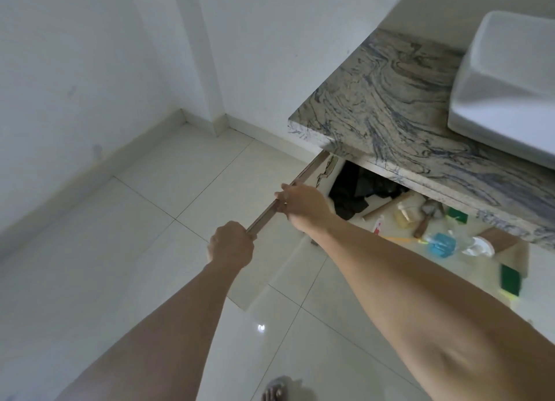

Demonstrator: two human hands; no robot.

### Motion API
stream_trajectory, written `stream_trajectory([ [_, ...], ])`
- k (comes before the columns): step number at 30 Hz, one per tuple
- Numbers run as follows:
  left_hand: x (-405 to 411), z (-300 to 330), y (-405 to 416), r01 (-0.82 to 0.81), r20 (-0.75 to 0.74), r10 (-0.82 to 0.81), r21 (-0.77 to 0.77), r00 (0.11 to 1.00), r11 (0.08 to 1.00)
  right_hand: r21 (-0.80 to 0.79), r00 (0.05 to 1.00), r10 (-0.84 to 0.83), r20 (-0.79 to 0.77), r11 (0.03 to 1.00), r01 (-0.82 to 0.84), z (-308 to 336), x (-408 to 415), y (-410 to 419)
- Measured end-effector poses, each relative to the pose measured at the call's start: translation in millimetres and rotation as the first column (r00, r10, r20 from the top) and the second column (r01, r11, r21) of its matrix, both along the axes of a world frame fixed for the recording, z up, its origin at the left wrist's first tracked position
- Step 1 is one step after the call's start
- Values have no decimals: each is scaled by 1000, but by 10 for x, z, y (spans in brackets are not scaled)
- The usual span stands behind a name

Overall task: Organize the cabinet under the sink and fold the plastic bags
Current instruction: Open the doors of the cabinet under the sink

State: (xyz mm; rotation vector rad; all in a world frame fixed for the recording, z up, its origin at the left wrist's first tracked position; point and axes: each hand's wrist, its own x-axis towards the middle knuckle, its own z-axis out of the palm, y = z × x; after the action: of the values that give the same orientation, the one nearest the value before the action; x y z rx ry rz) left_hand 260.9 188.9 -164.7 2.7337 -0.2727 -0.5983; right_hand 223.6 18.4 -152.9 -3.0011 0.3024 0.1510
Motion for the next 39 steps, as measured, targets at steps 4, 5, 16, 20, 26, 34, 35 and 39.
stream_trajectory([
  [4, 127, 24, 50, 33, 23, -33, 18, 999, 999, 36, 998, -40, 57, 999, 38, -55, 56, 15],
  [5, 141, 31, 50, 37, 38, -38, 28, 999, 999, 40, 998, -42, 53, 998, 40, -56, 69, 9],
  [16, 76, 230, -121, 176, 113, -190, 123, 975, 977, 155, 991, -7, -132, 988, 28, 100, -10, -175],
  [20, 14, 265, -340, 416, 378, -420, 96, 825, 904, 239, 987, -123, -105, 960, 145, 181, -349, -378],
  [26, -178, 329, -993, 715, 292, -711, 114, 640, 690, 244, 898, -388, -209, 869, 432, 152, -1043, -955],
  [34, -683, 92, -1951, 852, -82, -854, 164, 514, 497, 137, 741, -593, -315, 744, 654, -72, -2101, -1603],
  [35, -747, 56, -2049, 860, -95, -860, 163, 501, 483, 132, 721, -609, -332, 727, 674, -99, -2235, -1667],
  [39, -1047, -59, -2411, 884, -122, -881, 167, 457, 436, 114, 650, -664, -370, 662, 741, -245, -2750, -1896],
])
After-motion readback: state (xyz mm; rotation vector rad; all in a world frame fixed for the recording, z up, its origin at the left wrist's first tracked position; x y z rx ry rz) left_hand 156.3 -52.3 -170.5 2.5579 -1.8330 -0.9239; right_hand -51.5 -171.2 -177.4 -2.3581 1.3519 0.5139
